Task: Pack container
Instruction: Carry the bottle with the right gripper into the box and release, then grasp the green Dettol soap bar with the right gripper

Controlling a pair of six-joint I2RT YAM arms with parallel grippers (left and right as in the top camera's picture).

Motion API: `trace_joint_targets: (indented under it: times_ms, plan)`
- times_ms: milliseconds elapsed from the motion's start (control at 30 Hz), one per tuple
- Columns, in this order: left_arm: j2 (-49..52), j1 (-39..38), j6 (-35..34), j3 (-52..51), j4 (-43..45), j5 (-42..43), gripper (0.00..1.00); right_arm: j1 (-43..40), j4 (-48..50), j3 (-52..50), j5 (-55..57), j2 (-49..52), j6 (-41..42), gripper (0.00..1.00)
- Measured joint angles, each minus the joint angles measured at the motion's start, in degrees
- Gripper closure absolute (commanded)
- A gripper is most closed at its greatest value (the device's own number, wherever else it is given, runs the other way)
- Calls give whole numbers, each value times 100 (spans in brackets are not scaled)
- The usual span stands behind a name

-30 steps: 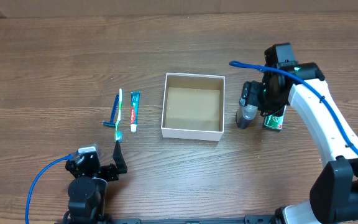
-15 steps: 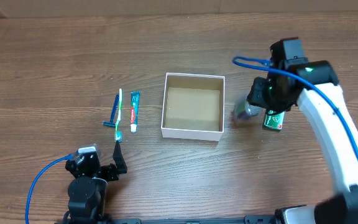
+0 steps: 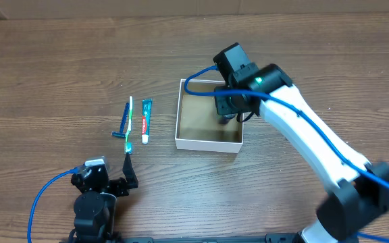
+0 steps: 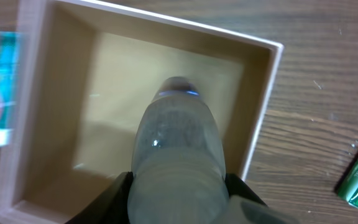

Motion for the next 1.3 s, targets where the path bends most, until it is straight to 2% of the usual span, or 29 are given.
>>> trace_joint_targets:
  times_ms: [33,67,100,167,200,233,267,367,467,533,600,733,833,967,1167,1233,1300]
  plan:
    - [0,0,0,0,2,0,0,-101,2,-2,33,205,4,80]
    - [0,0,0,0,2,0,0,-254,15,-9,26,487,2,68]
    - [0,0,0,0,2,0,0,-326,50,-17,20,564,2,47]
    - [0,0,2,0,2,0,0,-424,208,-22,-26,588,-17,26]
    - [0,0,0,0,2,0,0,-433,256,-22,-55,575,13,23]
    - [0,0,0,0,2,0,0,-452,258,-22,-94,570,-4,4]
    - [0,-2,0,0,2,0,0,-452,212,-22,-146,549,-7,0]
    - [0,-2,2,0,2,0,0,-452,-9,-22,-260,251,37,0]
    - [0,-2,2,0,4,0,0,-546,-540,-7,-348,-1016,291,0]
    - [0,0,2,0,2,0,0,-907,-660,55,-302,-1578,354,0]
    - [0,0,0,0,2,0,0,-1742,-671,90,-232,-1755,400,0]
    - [0,-2,2,0,4,0,0,-3388,-380,-380,-168,-1056,450,0]
    - [0,-2,2,0,2,0,0,-3832,-63,-920,-354,-256,461,7]
    - [0,-2,2,0,2,0,0,-3729,190,-1121,-426,758,380,6]
    - [0,-2,2,0,2,0,0,-3598,448,-1403,-461,887,302,7]
    - [0,0,0,0,2,0,0,-3598,710,-1749,-461,916,306,13]
    - [0,0,2,0,2,0,0,-3598,1060,-1987,-468,935,315,32]
